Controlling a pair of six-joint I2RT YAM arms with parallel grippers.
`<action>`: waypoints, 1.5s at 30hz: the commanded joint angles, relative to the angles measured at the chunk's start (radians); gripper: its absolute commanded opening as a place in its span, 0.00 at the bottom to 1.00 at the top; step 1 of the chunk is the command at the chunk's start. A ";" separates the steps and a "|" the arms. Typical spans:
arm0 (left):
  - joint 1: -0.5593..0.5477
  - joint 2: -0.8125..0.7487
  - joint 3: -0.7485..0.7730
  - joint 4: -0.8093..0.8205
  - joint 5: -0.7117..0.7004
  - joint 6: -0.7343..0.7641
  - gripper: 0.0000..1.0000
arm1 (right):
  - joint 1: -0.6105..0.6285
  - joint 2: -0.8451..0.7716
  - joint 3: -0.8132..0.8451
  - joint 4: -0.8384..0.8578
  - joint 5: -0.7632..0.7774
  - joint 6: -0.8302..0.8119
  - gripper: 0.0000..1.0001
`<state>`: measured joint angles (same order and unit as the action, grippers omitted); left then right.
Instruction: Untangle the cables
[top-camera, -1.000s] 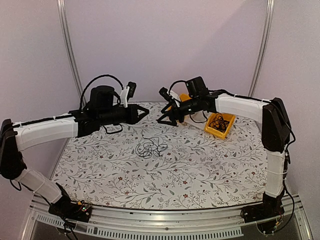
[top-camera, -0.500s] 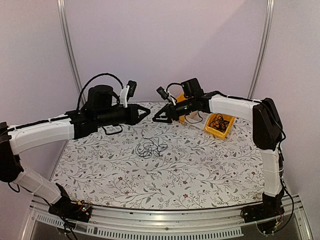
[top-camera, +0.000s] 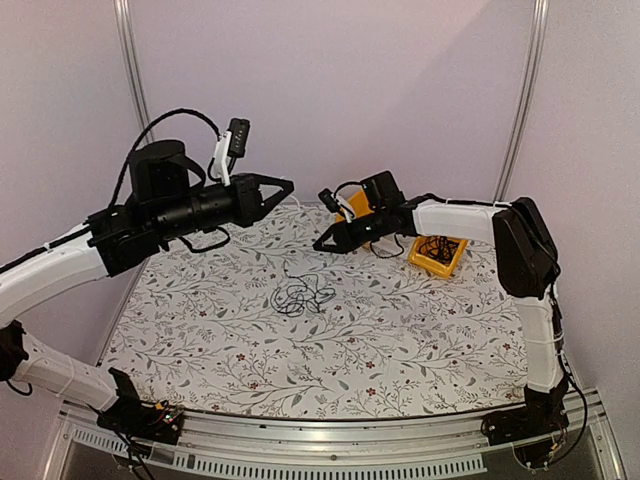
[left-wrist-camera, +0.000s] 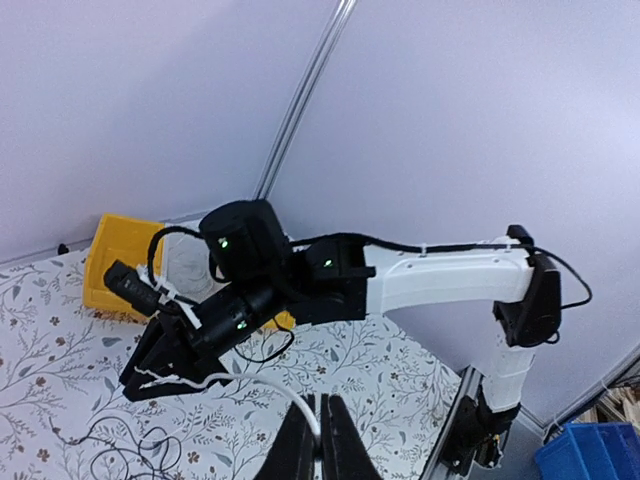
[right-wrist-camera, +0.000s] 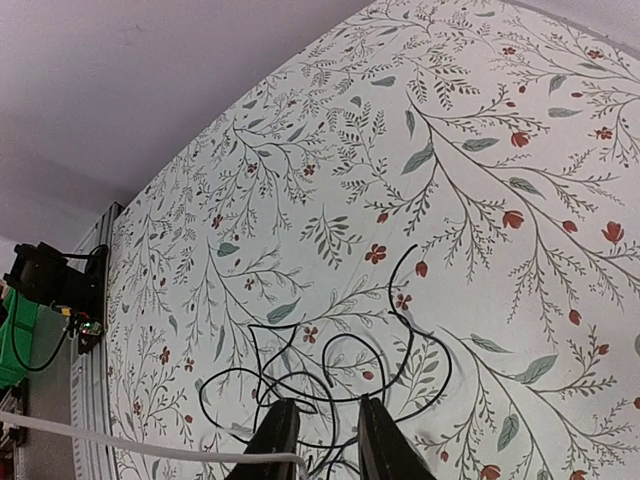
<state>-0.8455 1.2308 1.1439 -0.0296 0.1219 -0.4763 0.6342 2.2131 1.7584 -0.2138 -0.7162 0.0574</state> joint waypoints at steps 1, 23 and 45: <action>-0.031 -0.088 0.063 -0.021 -0.065 0.029 0.00 | -0.008 0.059 0.014 -0.022 0.050 -0.012 0.25; -0.038 -0.094 -0.040 -0.017 -0.228 0.078 0.00 | -0.056 -0.119 -0.141 -0.079 0.104 -0.249 0.00; -0.010 0.693 0.388 0.251 -0.071 0.111 0.00 | -0.342 -0.211 0.025 -0.294 0.440 -0.419 0.02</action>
<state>-0.8658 1.8023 1.4117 0.1490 0.0193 -0.3740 0.3294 1.9305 1.7508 -0.4698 -0.3763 -0.3340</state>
